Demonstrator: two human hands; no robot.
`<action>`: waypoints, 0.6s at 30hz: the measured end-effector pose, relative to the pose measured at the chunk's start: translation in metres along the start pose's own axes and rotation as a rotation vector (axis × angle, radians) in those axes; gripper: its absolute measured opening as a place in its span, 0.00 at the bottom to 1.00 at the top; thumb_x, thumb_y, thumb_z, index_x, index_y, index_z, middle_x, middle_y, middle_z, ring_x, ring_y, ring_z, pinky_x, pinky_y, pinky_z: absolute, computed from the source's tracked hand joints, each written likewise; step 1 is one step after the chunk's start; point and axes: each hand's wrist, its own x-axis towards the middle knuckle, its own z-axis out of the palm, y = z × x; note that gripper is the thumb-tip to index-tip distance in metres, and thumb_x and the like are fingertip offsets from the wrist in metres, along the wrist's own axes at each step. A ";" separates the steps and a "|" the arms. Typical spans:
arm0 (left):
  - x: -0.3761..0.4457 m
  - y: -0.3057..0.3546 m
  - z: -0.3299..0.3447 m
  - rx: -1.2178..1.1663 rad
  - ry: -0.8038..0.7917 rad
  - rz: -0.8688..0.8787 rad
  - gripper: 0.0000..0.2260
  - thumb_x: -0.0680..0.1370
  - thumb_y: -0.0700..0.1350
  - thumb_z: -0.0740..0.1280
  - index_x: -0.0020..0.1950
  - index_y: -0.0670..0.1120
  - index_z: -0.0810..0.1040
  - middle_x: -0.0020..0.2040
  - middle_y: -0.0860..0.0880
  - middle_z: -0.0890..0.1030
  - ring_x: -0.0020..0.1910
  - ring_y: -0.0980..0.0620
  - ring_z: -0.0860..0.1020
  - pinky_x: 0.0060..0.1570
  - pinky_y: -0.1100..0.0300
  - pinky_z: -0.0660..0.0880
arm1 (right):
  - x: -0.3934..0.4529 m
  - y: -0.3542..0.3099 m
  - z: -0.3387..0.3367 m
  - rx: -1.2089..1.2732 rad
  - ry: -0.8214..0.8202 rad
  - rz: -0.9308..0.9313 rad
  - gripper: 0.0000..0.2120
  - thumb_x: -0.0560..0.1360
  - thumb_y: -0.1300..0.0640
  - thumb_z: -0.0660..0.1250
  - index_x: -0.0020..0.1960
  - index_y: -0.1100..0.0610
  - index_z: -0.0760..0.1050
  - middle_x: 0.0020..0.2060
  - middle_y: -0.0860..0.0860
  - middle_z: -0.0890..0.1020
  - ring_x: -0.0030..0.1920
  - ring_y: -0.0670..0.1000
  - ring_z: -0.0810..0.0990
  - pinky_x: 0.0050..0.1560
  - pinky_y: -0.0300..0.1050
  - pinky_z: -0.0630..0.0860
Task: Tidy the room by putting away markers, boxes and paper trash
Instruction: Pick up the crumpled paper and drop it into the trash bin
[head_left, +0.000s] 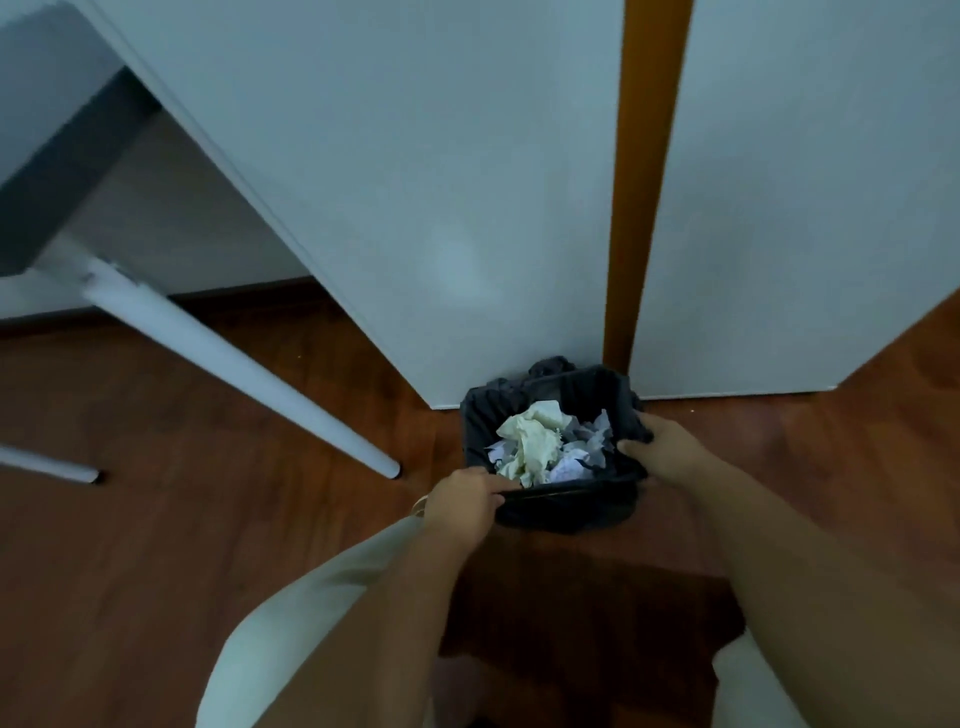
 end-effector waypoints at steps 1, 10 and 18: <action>-0.002 -0.015 -0.003 -0.005 0.004 -0.024 0.16 0.81 0.44 0.61 0.64 0.60 0.78 0.55 0.47 0.79 0.54 0.47 0.77 0.50 0.55 0.74 | 0.006 -0.007 0.015 -0.046 -0.009 -0.019 0.21 0.78 0.60 0.65 0.70 0.55 0.70 0.60 0.61 0.79 0.54 0.59 0.80 0.43 0.43 0.77; -0.029 -0.136 -0.032 -0.008 0.042 -0.182 0.17 0.80 0.42 0.62 0.65 0.60 0.78 0.54 0.47 0.78 0.53 0.43 0.78 0.48 0.53 0.75 | 0.042 -0.060 0.155 -0.137 -0.019 -0.105 0.29 0.80 0.63 0.56 0.78 0.50 0.53 0.66 0.61 0.73 0.57 0.60 0.77 0.31 0.30 0.68; -0.017 -0.197 -0.073 0.124 -0.015 -0.152 0.20 0.78 0.40 0.61 0.65 0.59 0.77 0.52 0.46 0.76 0.52 0.42 0.77 0.42 0.57 0.69 | 0.062 -0.103 0.218 -0.020 0.017 -0.066 0.31 0.77 0.69 0.58 0.76 0.53 0.56 0.62 0.62 0.75 0.57 0.64 0.77 0.57 0.62 0.77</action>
